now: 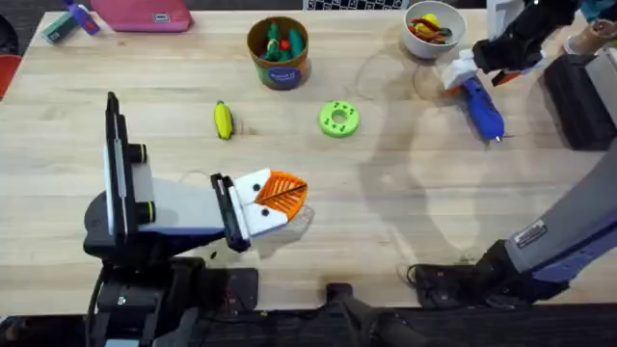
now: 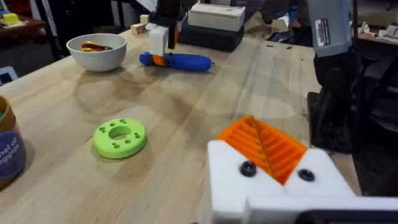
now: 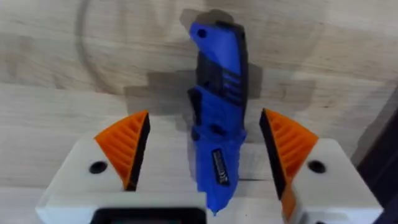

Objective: Pick up the gripper from the table and insert it into the empty holder that is missing its gripper. Then pick up a screw, insert it into the mounting hole, and use the screwdriver to tighten it. Finally, clean up the table by picking up the vegetable and placing it into the bucket.

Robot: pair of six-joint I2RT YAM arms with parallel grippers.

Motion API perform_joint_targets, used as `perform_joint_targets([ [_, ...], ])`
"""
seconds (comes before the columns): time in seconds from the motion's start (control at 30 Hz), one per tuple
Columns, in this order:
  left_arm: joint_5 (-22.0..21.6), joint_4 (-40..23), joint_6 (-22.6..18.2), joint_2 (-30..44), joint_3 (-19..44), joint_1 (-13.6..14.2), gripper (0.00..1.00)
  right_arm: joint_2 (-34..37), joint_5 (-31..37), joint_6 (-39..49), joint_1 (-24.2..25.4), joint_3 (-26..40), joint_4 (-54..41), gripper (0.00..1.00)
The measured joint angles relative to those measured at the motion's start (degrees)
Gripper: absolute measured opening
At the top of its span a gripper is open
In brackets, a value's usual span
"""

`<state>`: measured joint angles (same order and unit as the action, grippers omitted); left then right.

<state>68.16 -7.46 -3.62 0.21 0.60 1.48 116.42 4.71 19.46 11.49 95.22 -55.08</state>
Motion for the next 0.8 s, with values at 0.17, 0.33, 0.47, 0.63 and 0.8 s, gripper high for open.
perform_joint_targets([
  [0.17,0.0,0.01,-0.01,0.0,0.0,0.0,0.007,1.66,0.0,0.93,1.08,0.0,2.04,0.993],
  [0.33,0.0,0.0,0.0,0.0,0.0,0.0,0.007,3.45,-0.01,1.45,1.5,0.0,3.53,0.992],
  [0.47,-0.04,0.02,0.0,0.0,0.0,0.0,0.007,5.03,-0.18,1.62,1.5,0.02,4.27,0.99],
  [0.63,-0.22,0.09,0.0,0.0,0.0,0.0,0.007,5.32,-0.66,1.88,1.48,0.28,4.05,0.788],
  [0.8,-0.22,0.09,0.0,0.0,0.0,0.0,0.007,5.5,-0.27,2.15,1.52,0.31,4.45,0.172],
])
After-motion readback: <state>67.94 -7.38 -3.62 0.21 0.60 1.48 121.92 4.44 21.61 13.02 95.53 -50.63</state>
